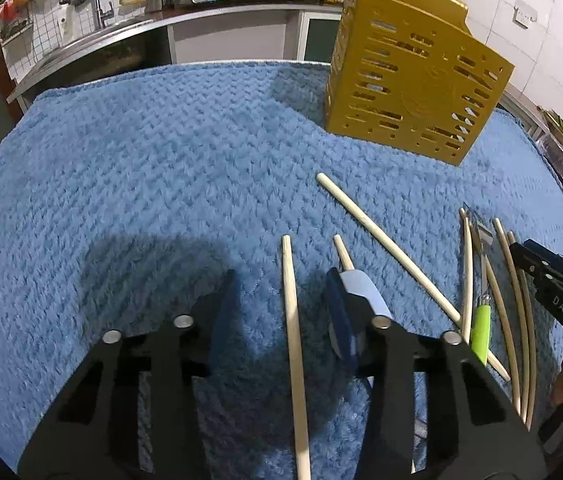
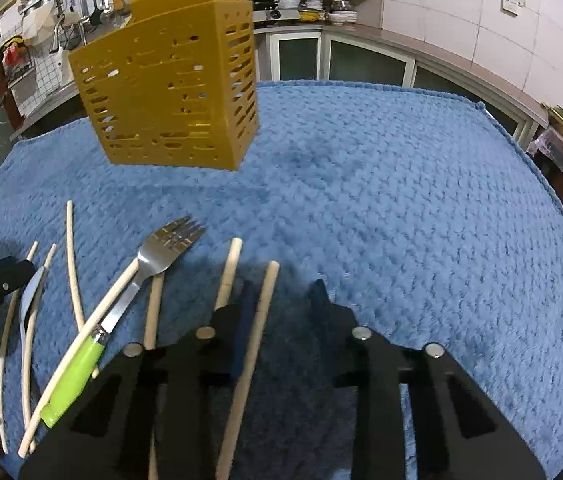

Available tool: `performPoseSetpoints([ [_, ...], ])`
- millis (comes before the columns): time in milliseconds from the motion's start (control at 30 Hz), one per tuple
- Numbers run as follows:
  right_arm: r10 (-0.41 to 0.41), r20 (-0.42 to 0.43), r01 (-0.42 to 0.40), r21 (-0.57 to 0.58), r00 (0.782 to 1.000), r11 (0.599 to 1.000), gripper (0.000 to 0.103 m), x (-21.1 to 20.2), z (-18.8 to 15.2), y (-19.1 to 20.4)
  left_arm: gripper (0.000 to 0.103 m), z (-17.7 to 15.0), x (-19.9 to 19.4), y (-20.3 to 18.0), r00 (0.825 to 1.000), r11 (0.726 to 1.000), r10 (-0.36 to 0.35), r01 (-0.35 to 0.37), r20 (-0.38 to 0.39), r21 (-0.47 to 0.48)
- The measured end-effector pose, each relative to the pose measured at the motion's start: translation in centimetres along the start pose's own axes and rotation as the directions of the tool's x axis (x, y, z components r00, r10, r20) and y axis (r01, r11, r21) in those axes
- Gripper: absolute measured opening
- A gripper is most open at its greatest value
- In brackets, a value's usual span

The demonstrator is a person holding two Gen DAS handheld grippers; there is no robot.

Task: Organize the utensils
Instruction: 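Close the right tool on a wooden chopstick while the left tool grasps another chopstick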

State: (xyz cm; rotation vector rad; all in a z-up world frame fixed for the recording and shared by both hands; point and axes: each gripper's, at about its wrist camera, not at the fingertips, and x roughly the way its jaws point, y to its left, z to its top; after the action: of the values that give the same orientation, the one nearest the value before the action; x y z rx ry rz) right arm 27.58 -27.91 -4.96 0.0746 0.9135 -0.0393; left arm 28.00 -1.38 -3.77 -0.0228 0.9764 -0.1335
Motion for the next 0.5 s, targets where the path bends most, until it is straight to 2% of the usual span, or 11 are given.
performPoseSetpoints([
  [100,0.014,-0.006,-0.013,0.010,1.000,1.000,0.022,-0.1,0.0,0.0,0.037,0.2,0.2,0.0,1.000,1.000,-0.004,0.004,-0.007,-0.002],
  [300,0.019,-0.021,-0.018,0.029,1.000,0.999,0.021,0.4,0.4,-0.2,0.033,0.9,0.6,-0.2,0.999,1.000,0.011,-0.011,-0.031,0.001],
  [500,-0.003,-0.057,0.004,0.019,0.998,1.000,0.016,0.8,1.2,0.3,0.021,1.5,1.1,-0.2,0.998,0.999,0.031,-0.031,-0.059,0.012],
])
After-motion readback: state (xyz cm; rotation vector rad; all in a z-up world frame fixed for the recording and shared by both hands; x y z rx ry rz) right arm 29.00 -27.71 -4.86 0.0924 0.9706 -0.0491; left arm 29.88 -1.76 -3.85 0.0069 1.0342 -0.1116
